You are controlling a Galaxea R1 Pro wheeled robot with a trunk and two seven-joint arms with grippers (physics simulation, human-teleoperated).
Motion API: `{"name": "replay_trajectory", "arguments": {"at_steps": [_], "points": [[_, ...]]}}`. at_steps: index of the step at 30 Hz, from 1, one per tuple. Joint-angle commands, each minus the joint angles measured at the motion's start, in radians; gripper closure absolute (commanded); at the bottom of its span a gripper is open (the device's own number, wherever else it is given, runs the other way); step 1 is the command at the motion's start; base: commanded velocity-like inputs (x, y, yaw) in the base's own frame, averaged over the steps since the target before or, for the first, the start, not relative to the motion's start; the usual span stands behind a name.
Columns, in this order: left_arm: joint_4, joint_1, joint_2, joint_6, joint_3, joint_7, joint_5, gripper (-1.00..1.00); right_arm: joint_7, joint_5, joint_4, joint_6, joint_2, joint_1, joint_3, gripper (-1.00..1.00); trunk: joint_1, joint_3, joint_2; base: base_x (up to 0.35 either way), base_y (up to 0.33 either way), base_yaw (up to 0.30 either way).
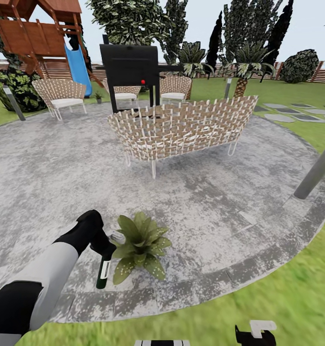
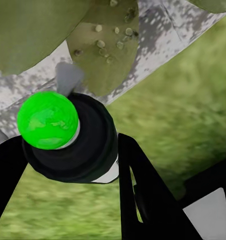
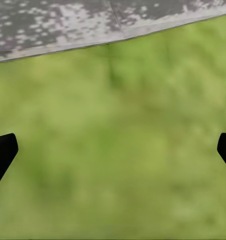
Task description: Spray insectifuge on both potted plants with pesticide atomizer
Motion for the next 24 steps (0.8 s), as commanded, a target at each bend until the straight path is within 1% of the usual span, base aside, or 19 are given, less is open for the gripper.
{"name": "replay_trajectory", "arguments": {"at_steps": [1,4,11,16,18,24], "points": [[-0.002,0.000,0.000,0.007,-0.004,-0.010,-0.007,1.00,-0.002,-0.010,0.001,-0.003,0.000,0.000,0.009,-1.00,0.000,-0.001,0.000,0.023,0.027,-0.001],[-0.003,-0.001,-0.006,0.007,-0.004,-0.010,-0.007,1.00,-0.002,-0.010,0.001,-0.003,-0.003,0.000,0.009,-1.00,0.000,-0.001,0.000,0.005,0.005,0.000],[-0.002,-0.013,-0.007,0.007,-0.004,-0.011,-0.002,1.00,-0.002,-0.010,-0.002,-0.003,-0.002,0.000,0.008,-1.00,0.000,-0.001,0.000,0.024,0.002,-0.006],[-0.001,-0.012,0.000,0.007,-0.005,-0.037,-0.002,1.00,-0.002,-0.010,-0.002,-0.003,-0.002,0.000,0.009,-1.00,0.000,-0.001,0.000,0.226,0.134,-0.240],[-0.001,-0.010,0.002,0.005,-0.008,-0.040,-0.004,1.00,-0.002,-0.010,-0.002,-0.003,-0.002,0.000,0.009,-1.00,0.000,-0.001,0.000,0.058,0.043,-0.239],[0.000,-0.009,0.004,0.005,-0.009,-0.040,-0.005,1.00,-0.002,-0.011,-0.001,-0.003,-0.002,0.000,0.009,-1.00,0.000,-0.001,0.000,-0.022,0.038,-0.043]]}}
